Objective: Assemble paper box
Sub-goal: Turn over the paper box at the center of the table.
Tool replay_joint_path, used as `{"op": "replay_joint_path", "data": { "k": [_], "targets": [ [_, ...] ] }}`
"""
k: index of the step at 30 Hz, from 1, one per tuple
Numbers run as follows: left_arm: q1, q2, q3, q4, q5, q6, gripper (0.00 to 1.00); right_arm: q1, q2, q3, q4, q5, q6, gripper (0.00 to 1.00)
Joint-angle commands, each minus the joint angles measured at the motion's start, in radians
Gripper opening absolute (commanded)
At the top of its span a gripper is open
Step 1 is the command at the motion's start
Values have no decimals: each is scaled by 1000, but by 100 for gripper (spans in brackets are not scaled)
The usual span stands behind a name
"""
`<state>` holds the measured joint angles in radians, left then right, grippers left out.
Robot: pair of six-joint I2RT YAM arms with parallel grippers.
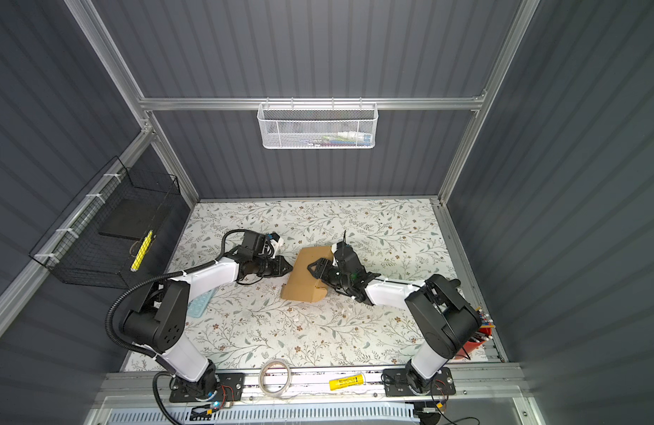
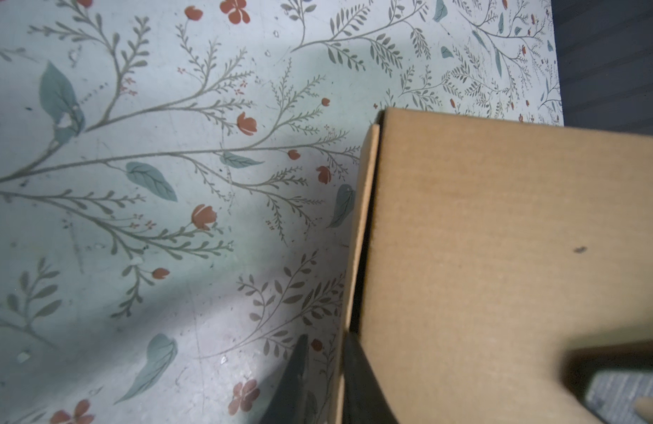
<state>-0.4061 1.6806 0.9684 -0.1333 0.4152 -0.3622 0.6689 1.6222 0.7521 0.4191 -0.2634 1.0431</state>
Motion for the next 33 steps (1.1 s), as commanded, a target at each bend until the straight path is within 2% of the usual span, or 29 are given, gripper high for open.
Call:
{"op": "replay_joint_path", "data": {
  "k": [1, 5, 8, 14, 22, 33],
  "targets": [
    [-10, -6, 38, 15, 34, -21, 22, 3, -24, 4, 21, -8, -7, 62],
    [-8, -35, 68, -11, 13, -26, 26, -8, -31, 15, 2, -21, -18, 61],
    [-3, -70, 104, -58, -44, -11, 30, -20, -40, 28, -22, -33, -32, 60],
    [60, -169, 116, -46, -67, -42, 37, -46, -56, 80, -76, -59, -61, 57],
    [160, -193, 135, 3, 94, -65, 45, -92, -98, 185, -183, -141, -114, 56],
    [251, -159, 68, 198, 294, -94, 53, -158, -106, 296, -294, -235, -157, 56]
  ]
}}
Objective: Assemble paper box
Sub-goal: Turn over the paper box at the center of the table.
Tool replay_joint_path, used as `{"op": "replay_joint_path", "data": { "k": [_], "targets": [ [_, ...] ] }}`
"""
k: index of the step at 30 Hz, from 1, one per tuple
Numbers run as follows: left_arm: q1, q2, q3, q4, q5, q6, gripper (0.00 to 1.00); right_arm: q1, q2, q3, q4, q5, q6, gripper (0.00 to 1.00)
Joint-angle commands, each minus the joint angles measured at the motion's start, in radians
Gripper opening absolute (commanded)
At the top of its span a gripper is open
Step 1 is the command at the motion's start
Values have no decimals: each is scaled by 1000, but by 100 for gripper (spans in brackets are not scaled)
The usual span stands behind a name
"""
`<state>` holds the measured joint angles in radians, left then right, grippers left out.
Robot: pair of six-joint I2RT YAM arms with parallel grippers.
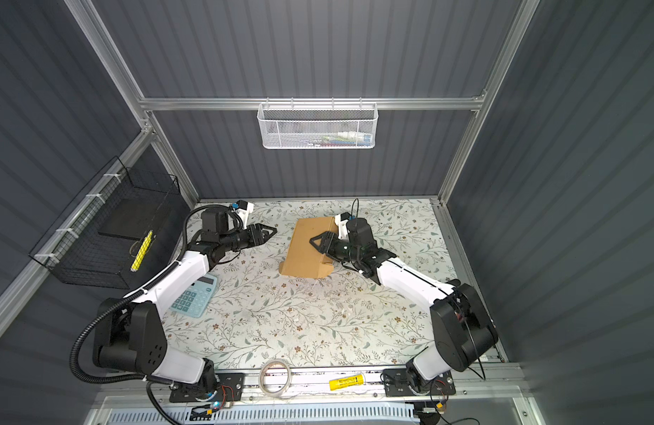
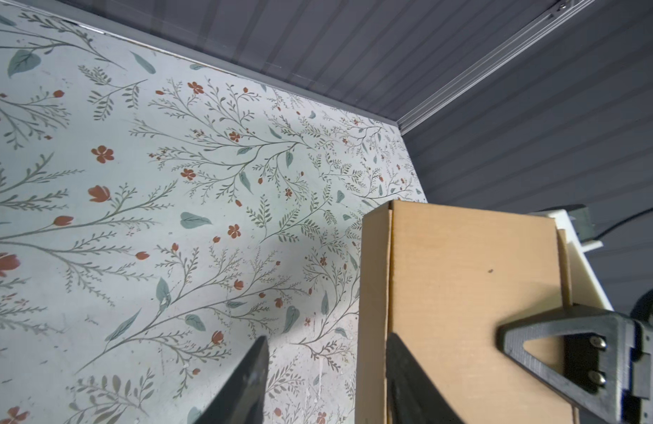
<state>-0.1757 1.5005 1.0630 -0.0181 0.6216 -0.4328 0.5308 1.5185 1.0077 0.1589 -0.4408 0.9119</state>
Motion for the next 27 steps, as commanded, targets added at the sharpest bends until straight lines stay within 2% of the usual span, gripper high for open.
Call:
{"op": "replay_joint_path", "data": {
  "k": [1, 9, 10, 11, 16, 23, 27],
  "targets": [
    [27, 28, -37, 110, 100, -33, 54, -26, 1, 52, -37, -72, -32, 56],
    [36, 67, -73, 251, 174, -84, 62, -70, 2, 114, -79, -174, -86, 56],
    [36, 73, -71, 249, 175, -84, 70, -74, 1, 116, -82, -183, -92, 56],
    [36, 81, -70, 249, 180, -83, 74, -81, 2, 119, -85, -195, -101, 56],
    [36, 125, -84, 323, 218, -123, 78, -107, 21, 131, -101, -253, -131, 56],
    [36, 203, -131, 611, 338, -299, 81, -136, 68, 160, -88, -332, -156, 56],
    [36, 238, -158, 787, 367, -406, 81, -146, 99, 191, -106, -380, -190, 56]
  ]
}}
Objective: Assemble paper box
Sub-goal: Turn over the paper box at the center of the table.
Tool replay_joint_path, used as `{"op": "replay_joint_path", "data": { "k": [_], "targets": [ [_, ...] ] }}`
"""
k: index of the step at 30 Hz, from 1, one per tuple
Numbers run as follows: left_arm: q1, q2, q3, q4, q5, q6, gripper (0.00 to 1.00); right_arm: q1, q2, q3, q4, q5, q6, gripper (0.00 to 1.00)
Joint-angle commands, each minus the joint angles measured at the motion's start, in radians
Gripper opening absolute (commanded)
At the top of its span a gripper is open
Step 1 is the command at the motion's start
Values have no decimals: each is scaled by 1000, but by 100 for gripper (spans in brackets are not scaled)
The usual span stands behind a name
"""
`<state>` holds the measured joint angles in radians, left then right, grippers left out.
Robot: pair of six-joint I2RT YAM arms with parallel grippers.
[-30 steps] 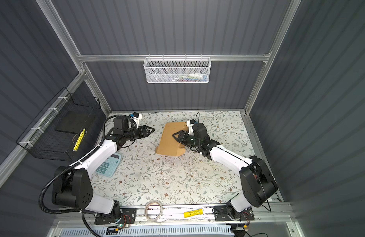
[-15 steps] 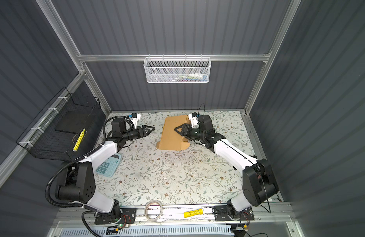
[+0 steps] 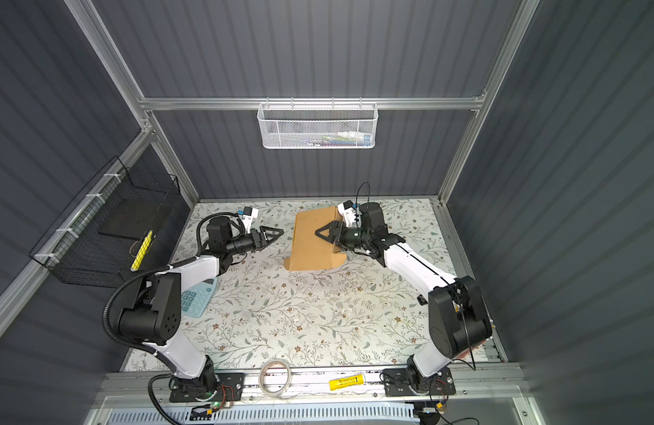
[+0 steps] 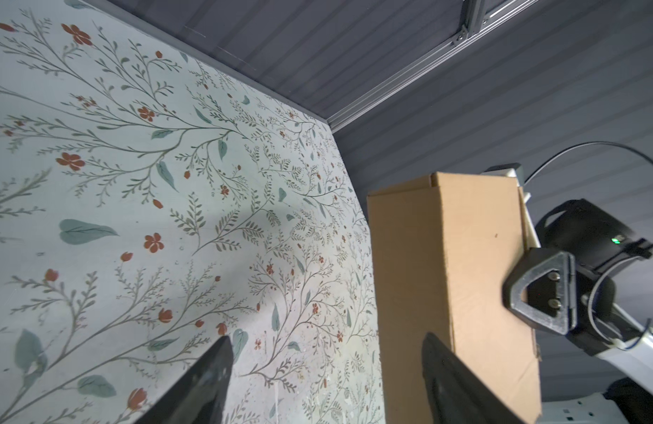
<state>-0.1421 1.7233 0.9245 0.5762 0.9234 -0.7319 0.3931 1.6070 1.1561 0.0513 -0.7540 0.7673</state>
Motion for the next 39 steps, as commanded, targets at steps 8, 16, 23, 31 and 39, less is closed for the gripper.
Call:
{"op": "replay_joint_path", "data": {
  "k": [8, 16, 23, 31, 39],
  "targets": [
    [-1, 82, -73, 554, 104, -343, 100, -24, 34, 65, -1, -99, -63, 56],
    [-13, 215, -69, 950, 110, -634, 100, -27, 38, 77, 14, -126, -65, 56],
    [-80, 203, -46, 883, 110, -589, 100, -27, 48, 80, 33, -145, -62, 56],
    [-138, 186, -36, 867, 92, -566, 100, -27, 47, 65, 82, -174, -36, 56],
    [-162, 179, -10, 870, 89, -572, 100, -26, 50, 39, 141, -198, 1, 56]
  ]
}}
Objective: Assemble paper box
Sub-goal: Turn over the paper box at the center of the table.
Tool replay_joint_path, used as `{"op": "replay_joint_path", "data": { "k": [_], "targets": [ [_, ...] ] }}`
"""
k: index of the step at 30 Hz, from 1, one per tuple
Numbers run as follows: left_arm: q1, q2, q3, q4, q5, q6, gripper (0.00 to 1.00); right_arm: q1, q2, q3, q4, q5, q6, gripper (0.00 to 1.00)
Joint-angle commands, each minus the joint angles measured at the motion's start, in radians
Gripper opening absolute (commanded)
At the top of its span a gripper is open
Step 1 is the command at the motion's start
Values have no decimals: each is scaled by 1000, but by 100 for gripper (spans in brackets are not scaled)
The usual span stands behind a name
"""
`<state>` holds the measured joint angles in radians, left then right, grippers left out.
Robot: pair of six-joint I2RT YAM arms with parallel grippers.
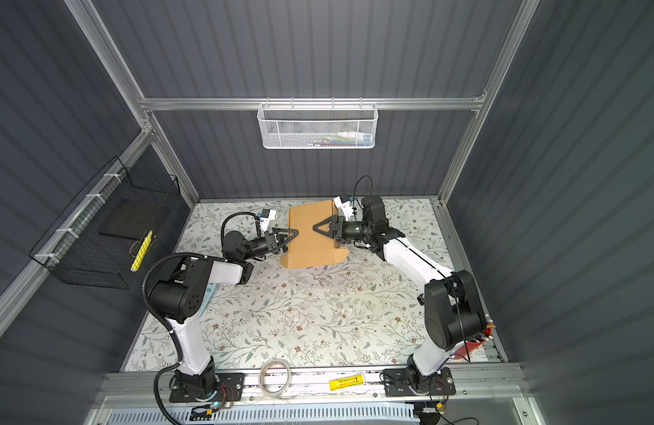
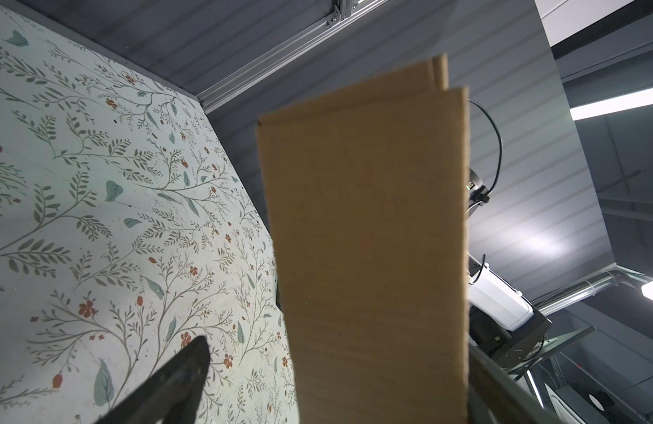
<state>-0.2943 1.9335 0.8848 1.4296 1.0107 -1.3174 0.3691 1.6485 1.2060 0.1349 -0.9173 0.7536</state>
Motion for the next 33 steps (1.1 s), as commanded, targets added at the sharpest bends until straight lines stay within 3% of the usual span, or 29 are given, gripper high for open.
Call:
{"op": "replay_joint_path", "data": {
  "k": [1, 14, 33],
  "targets": [
    [-9, -34, 32, 17, 4, 13, 100, -1, 5, -14, 58, -35, 15, 56],
    [-12, -70, 70, -51, 29, 40, 97, 3, -3, -42, 77, -43, 30, 56],
    [-34, -19, 130, 61, 42, -92, 89, 16, 26, -12, 98, -33, 46, 56]
  ]
}}
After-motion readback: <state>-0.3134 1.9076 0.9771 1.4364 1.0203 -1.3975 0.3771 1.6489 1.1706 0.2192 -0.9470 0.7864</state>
